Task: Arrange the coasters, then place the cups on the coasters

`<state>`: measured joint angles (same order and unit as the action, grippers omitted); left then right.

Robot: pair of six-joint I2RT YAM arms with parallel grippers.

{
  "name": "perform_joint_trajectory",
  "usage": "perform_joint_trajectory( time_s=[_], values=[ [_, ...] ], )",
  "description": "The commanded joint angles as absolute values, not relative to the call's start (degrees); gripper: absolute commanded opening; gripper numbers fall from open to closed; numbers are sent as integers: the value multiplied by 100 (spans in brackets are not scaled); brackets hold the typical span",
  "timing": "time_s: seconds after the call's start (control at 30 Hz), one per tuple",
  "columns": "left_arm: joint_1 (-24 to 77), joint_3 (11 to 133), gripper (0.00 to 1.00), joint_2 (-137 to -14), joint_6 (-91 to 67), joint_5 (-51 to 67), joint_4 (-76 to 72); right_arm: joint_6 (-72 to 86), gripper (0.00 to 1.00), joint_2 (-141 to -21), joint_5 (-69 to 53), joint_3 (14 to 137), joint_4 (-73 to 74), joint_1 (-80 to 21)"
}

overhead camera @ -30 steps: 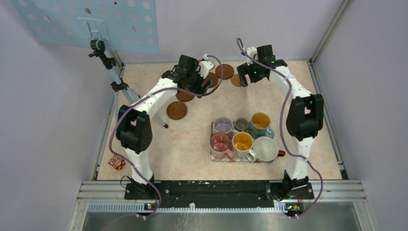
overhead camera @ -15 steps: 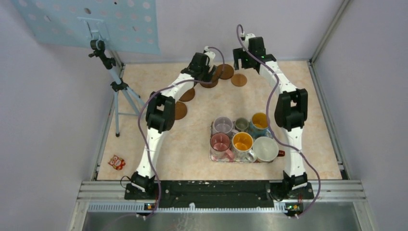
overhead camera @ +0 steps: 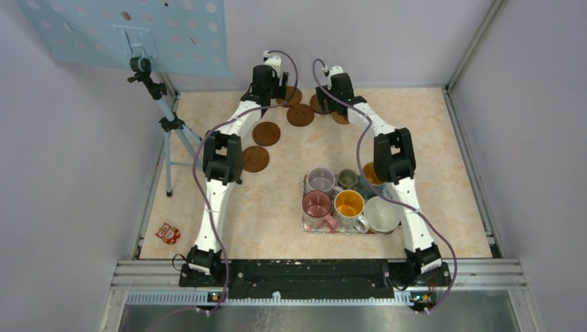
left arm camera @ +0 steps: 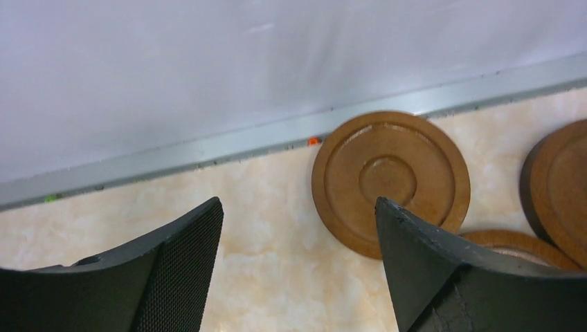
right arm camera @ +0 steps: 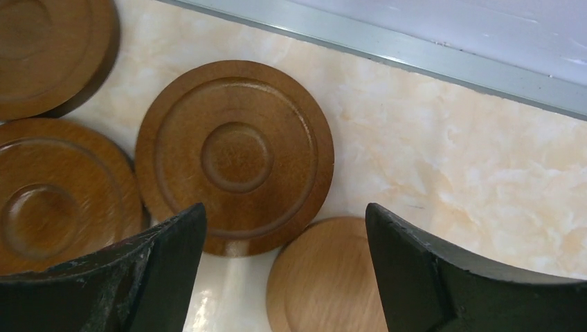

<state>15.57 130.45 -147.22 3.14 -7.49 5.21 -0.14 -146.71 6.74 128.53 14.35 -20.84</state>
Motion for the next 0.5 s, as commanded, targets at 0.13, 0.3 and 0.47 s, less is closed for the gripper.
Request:
perform_joint_trajectory(
  time_s=[0.13,0.3,0.47],
  values=[
    [1563,13651,86,-15295,376,-468,44,-186,82,-14980,1276,13427,753,-2101],
    [1556,13735,86,-15508,458,-454,-94,-389,76,-15142,1262,13443,971,-2109],
    [1578,13766,86,-15538,468,-188,436,-763,77,-15159,1071,13490,1533,-2110]
  ],
)
